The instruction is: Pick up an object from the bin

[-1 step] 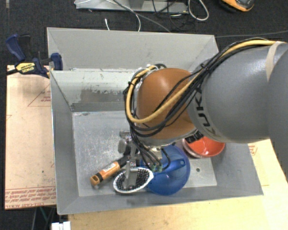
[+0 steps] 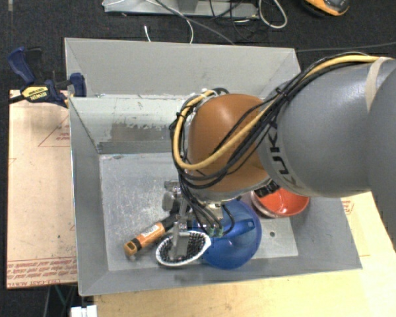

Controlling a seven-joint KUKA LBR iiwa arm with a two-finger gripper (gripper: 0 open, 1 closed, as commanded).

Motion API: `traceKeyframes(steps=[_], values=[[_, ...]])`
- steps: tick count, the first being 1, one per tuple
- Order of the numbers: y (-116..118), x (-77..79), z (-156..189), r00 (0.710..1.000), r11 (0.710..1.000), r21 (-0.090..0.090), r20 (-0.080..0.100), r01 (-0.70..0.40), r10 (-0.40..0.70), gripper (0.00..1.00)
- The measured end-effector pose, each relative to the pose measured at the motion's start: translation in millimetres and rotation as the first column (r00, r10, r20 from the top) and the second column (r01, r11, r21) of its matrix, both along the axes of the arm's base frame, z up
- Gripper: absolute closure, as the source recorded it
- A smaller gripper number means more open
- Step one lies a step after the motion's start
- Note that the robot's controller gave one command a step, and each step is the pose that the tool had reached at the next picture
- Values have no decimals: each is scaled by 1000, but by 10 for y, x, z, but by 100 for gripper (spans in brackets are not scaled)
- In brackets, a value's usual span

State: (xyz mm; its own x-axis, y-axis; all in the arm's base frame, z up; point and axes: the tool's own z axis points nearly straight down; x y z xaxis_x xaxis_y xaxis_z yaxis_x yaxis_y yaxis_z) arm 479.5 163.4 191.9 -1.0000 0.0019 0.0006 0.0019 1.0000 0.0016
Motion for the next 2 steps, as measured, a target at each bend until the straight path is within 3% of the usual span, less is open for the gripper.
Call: traceKeyframes(steps=[1,2], values=[[-8,4,-59,1000,1000,1,3,4,-4,0],[-55,266,222,950,950,1,6,-312,312,0]])
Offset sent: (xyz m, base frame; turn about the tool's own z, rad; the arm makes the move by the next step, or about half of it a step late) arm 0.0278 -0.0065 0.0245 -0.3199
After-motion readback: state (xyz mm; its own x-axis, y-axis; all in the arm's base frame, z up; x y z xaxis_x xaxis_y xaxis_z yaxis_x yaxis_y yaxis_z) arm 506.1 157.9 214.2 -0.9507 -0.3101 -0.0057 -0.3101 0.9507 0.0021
